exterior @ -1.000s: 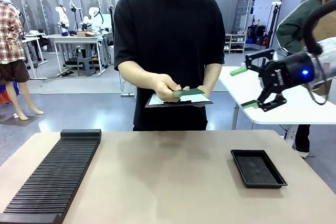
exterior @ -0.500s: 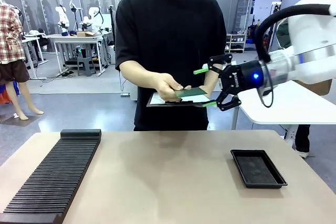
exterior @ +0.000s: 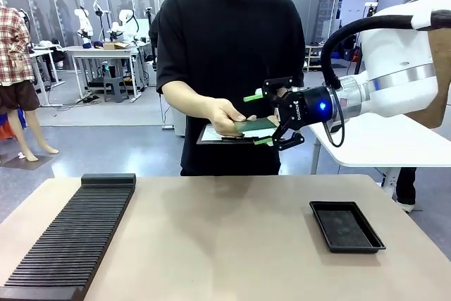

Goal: Inspect the PCB.
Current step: Pick up the Blank PCB that the human is holding.

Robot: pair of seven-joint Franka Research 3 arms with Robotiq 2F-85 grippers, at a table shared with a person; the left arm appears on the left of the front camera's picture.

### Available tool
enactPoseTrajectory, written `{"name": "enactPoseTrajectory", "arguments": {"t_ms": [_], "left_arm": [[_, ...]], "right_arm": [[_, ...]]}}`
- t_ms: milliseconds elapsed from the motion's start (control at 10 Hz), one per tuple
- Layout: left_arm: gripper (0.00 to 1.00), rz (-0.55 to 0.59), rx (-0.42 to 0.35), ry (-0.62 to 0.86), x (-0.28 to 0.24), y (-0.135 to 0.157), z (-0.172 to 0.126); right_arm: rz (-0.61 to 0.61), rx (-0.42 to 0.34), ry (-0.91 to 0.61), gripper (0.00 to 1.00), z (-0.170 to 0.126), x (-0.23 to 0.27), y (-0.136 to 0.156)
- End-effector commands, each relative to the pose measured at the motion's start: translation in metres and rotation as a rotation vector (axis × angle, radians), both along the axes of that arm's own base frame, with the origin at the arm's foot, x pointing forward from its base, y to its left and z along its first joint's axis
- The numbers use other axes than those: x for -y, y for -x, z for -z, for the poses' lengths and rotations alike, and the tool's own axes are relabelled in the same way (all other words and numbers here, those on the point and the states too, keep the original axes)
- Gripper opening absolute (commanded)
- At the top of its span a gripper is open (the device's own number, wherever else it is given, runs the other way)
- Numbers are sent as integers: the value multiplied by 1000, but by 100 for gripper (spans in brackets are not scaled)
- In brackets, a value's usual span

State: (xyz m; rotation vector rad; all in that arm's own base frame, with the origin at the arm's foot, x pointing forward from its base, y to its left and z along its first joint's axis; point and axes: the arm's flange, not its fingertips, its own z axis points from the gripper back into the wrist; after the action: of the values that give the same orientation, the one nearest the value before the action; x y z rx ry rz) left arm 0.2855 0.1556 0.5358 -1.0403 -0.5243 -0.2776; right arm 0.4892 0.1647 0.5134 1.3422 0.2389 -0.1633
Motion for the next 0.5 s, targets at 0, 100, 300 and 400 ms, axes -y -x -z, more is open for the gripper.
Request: {"name": "enactPoseTrajectory", "arguments": {"t_ms": [0, 100, 300, 400], "left_arm": [[100, -1, -12, -12, 1, 1, 0], [100, -1, -12, -12, 1, 1, 0], [100, -1, -12, -12, 1, 1, 0], [100, -1, -12, -12, 1, 1, 0]], "right_arm": [[-20, 36, -53, 62, 3, -6, 2], [-23, 41, -71, 41, 6, -7, 4], [-12, 50, -93, 36, 10, -7, 6], [-11, 55, -98, 0, 12, -8, 8]]}}
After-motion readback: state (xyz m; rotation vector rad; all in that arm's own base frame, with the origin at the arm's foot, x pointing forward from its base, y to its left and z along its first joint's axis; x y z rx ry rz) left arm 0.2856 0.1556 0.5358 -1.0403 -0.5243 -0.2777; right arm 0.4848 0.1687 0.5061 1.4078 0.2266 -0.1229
